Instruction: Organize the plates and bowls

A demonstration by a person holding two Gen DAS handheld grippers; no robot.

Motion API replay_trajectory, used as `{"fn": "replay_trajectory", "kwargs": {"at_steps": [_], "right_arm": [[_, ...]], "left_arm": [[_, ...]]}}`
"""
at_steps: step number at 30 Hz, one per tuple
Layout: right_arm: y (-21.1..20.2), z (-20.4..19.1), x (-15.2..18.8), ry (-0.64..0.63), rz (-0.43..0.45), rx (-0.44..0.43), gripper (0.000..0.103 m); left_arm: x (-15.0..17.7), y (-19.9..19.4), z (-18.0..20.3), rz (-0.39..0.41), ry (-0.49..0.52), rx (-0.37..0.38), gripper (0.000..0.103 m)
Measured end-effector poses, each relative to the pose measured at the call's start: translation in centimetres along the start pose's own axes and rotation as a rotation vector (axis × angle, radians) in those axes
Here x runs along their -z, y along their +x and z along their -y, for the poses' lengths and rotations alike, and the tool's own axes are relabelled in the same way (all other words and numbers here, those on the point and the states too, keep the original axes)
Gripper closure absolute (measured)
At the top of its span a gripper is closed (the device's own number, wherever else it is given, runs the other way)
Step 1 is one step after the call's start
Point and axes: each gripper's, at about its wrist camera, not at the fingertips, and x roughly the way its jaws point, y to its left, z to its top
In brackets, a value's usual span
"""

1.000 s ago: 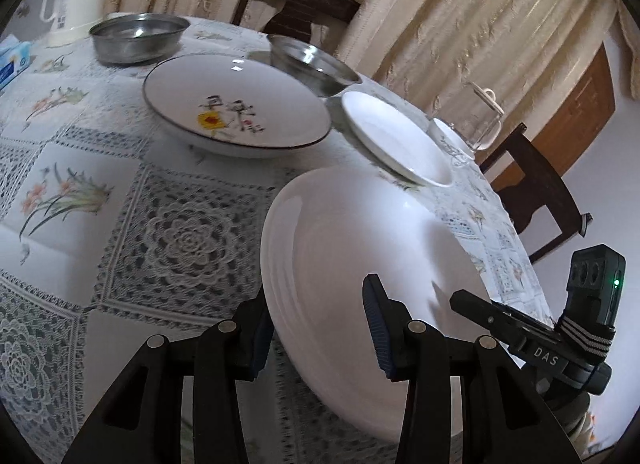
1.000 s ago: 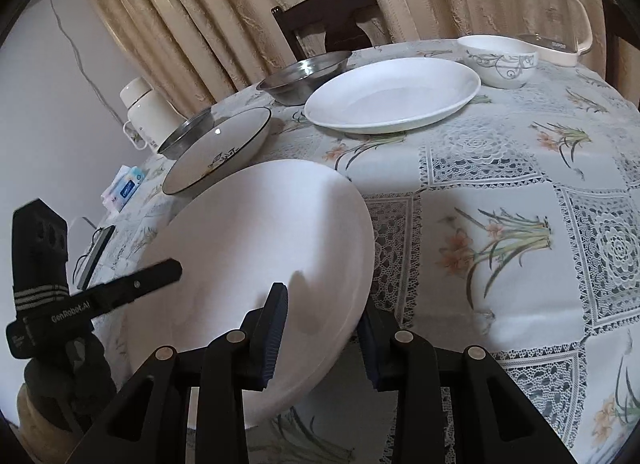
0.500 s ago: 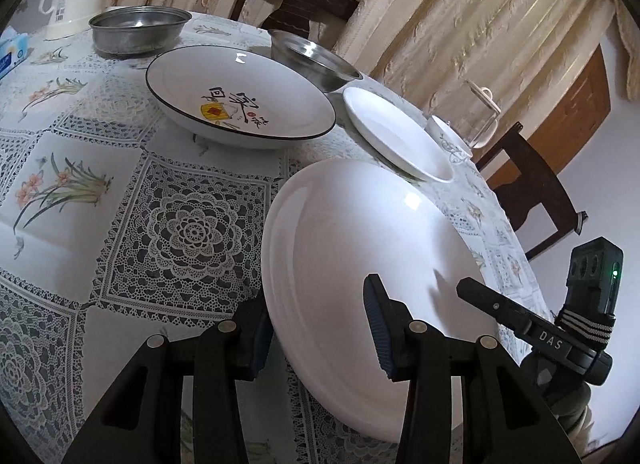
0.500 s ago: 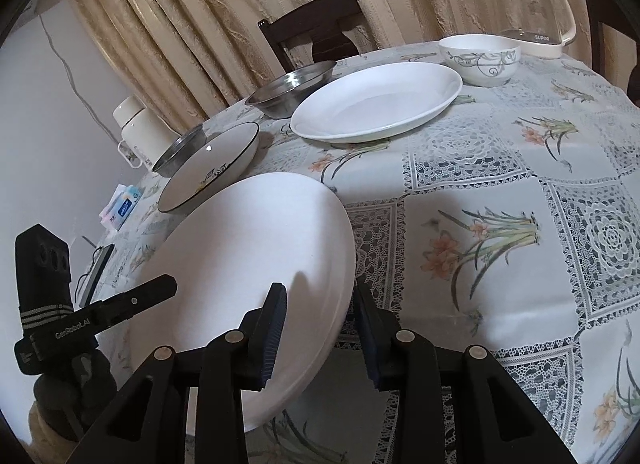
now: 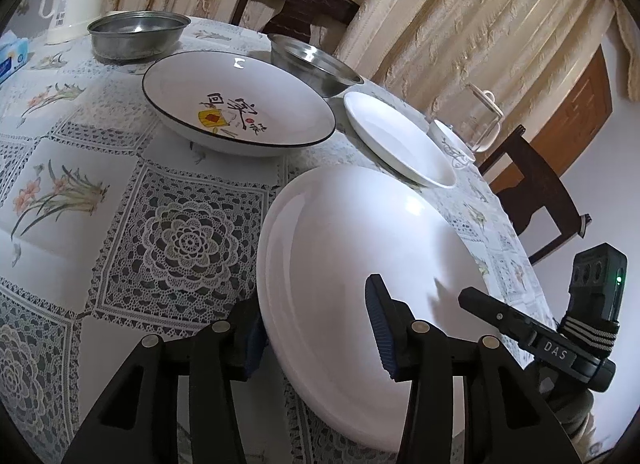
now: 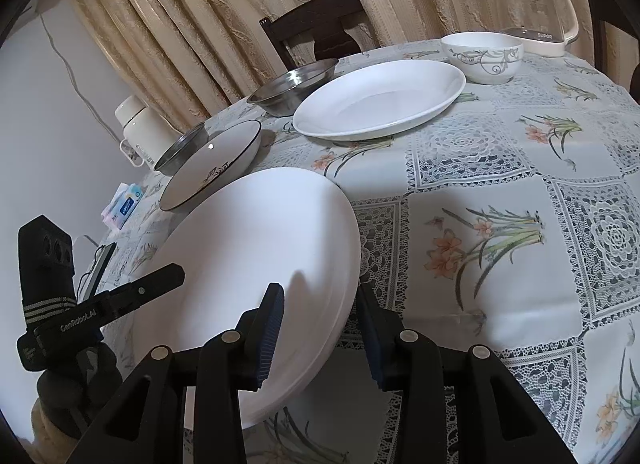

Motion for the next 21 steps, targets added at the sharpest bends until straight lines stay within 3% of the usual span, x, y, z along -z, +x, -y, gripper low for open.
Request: {"fn": "replay_trajectory", "kwargs": {"at_steps": [17,21], "right_arm": [[-0.4,0.6,0.0,0.042,0.017,-0.028,0.056],[-0.4,0.6,0.0,0.048,0.02,-0.03,0.055]], "left_arm": [[-0.4,0.0,-0.7,-0.007,-0.028,0.035,0.052],[-1.0,-1.2,-1.0,0.074,-0.017,-0.022,0.046]]}}
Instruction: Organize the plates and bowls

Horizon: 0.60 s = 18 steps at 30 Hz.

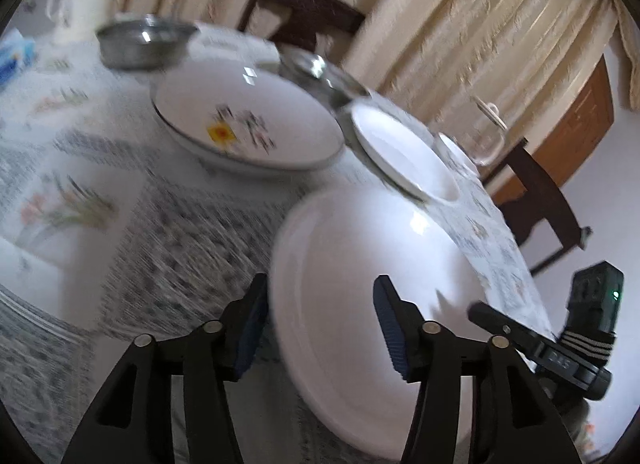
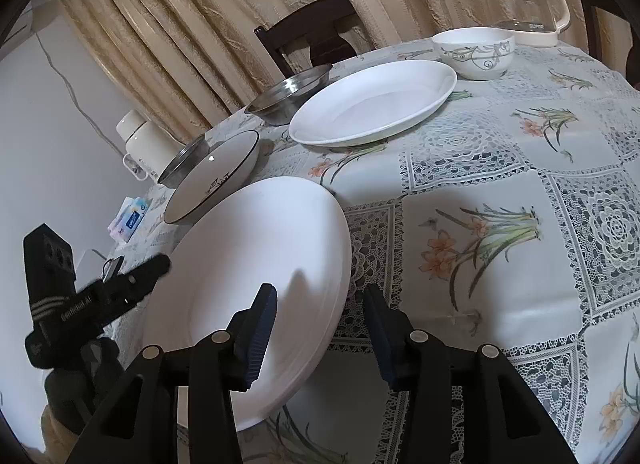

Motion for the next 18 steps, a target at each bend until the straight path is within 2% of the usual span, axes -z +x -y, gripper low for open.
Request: {"fn": "replay_trajectory", "kwargs": {"at_steps": [5,18], "right_arm": [[0.0,0.0,0.0,0.001,0.0,0.001,0.054],[0.2,0.2,-0.2,0.016,0.0,0.002,0.053]], "left_arm": [[-0.9,-0.3,-0.6,0.015,-0.015,-0.015,0.046],[-3.2,1.9,0.2,-0.009,0.008,0.026,0.046]]}}
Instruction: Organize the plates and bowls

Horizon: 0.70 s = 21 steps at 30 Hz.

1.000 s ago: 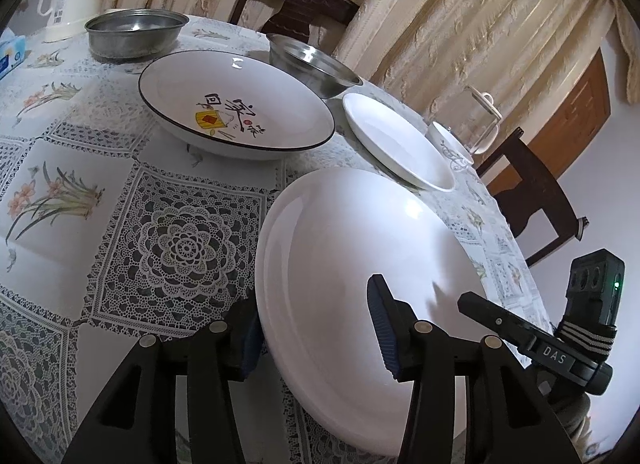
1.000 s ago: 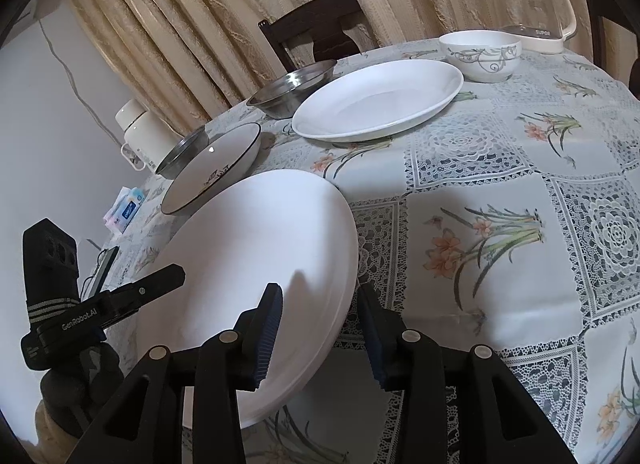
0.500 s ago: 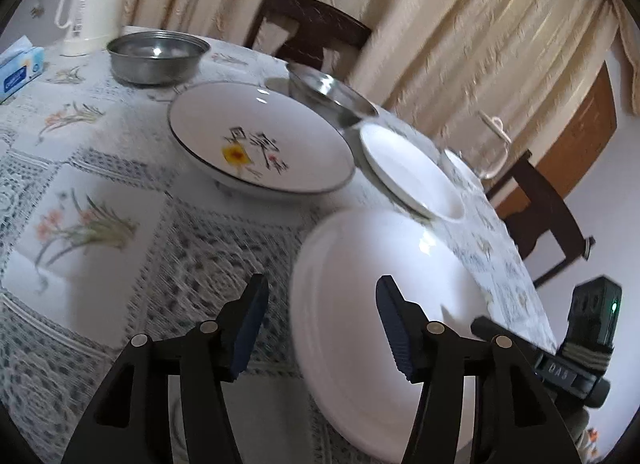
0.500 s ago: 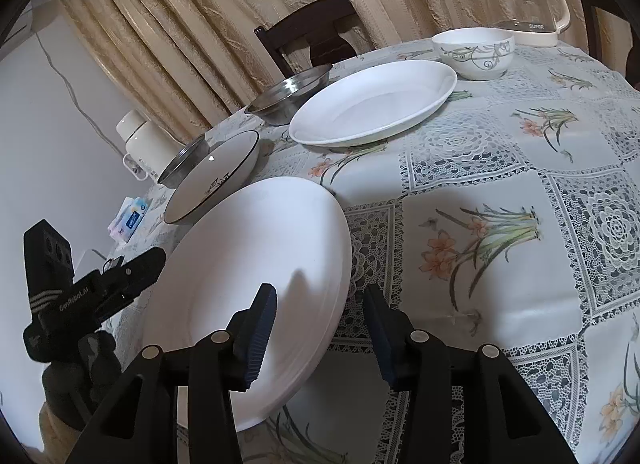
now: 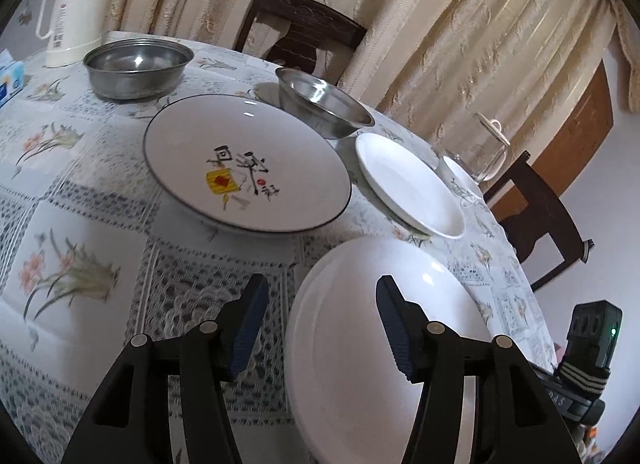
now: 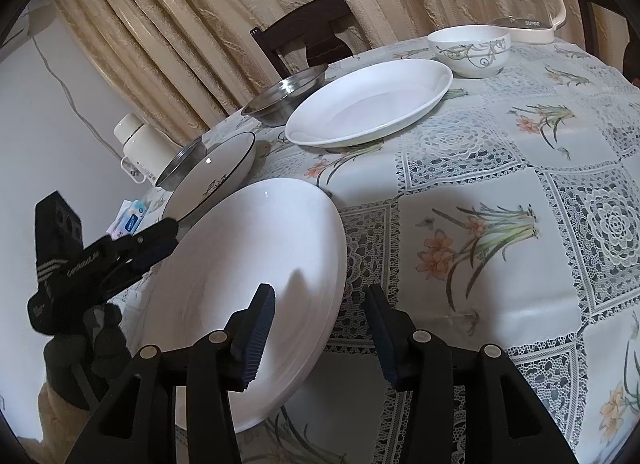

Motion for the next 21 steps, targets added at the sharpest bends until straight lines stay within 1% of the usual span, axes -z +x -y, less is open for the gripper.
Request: {"fn": "replay_trajectory", "kwargs": {"at_steps": [6,10,12,16,18,21], "right_arm": [[-0.1,0.1,0.0,0.003,0.001,-0.002,0.053],[-0.2,0.2,0.1,0.009,0.003,-0.001,0.053],[-0.2,0.2,0.1,0.011,0.004,-0.001,0.053],[-0.2,0.2,0.1,0.013,0.002,-0.001,0.052],[-0.2,0.2,0.1,0.014,0.002,-0.001,0.052],[-0.1,0.2,0.0,0.014,0.002,-0.001,0.052]], "left_arm": [[-1.8,1.7,-0.8,-0.025,-0.04,0.027,0.046],[-2.4,3.4,-1.8,-0.082,-0.104,0.045,0.046],[-2.7,3.8,-2.4,-0.088,-0.117,0.024,0.046],[-3.2,3.9,-3.4,-0.106,-0.18,0.051,0.046],[-3.4,3.9,-3.6,-0.101,-0.176,0.031,0.046],[-3.8,3.8,-4.0,-0.1,-0.188,0.032,0.044]]}}
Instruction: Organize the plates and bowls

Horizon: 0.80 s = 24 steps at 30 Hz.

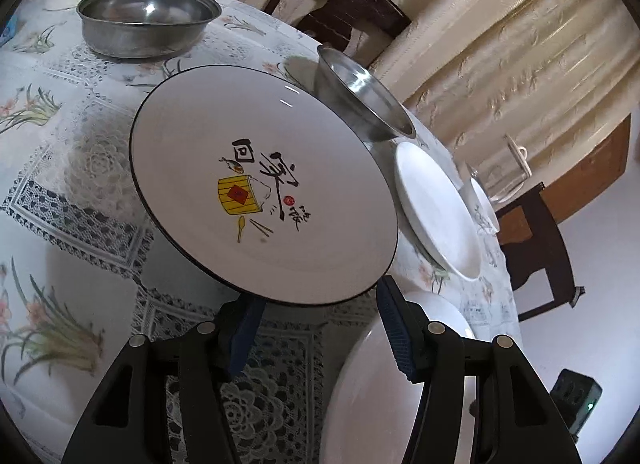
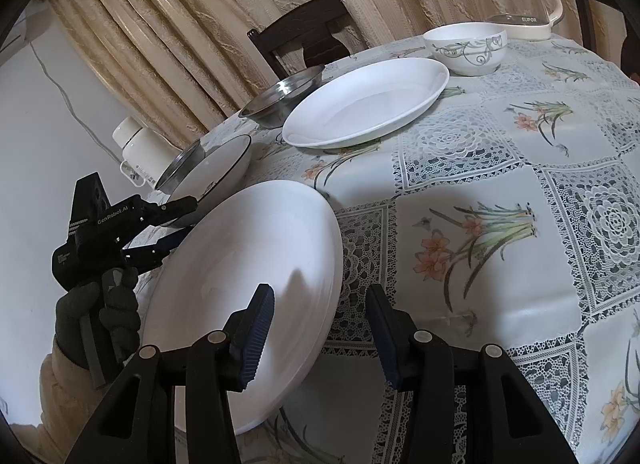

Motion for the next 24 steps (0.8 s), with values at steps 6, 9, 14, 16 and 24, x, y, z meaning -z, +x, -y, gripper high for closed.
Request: {"fn": "replay_trajectory", "kwargs": {"at_steps": [6,9,14,16,24], "right_arm": [[0.1,0.3,-0.1,0.016,-0.009,-0.017,0.052],[0.2,0.7,-0.4,0.043,-0.024,-0.039,0.052],[0.1,1.4,-1.9,0.054,-0.01,0.008,0.051],[-0.1,1.7,-2.6,0.057,0.003,0.019,0.051],[-1.3,2.7,-6.3,0.051,0.064,0.071,0.048]], "left_arm": [[-0.2,-0.8,-1.0,0.029,-0.029,-0.029,0.041],[0.3,-1.8,-1.4,0.051,-0.023,-0.065,0.041],[1.3,-4.0,-1.9,0.09,-0.05,-0.085,0.041],[1.8,-5.3,-1.5,0.156,-0.041,-0.136,0.041],[0.0,-5.2,4.7,0.173,0.147,-0.094,0.041]]}}
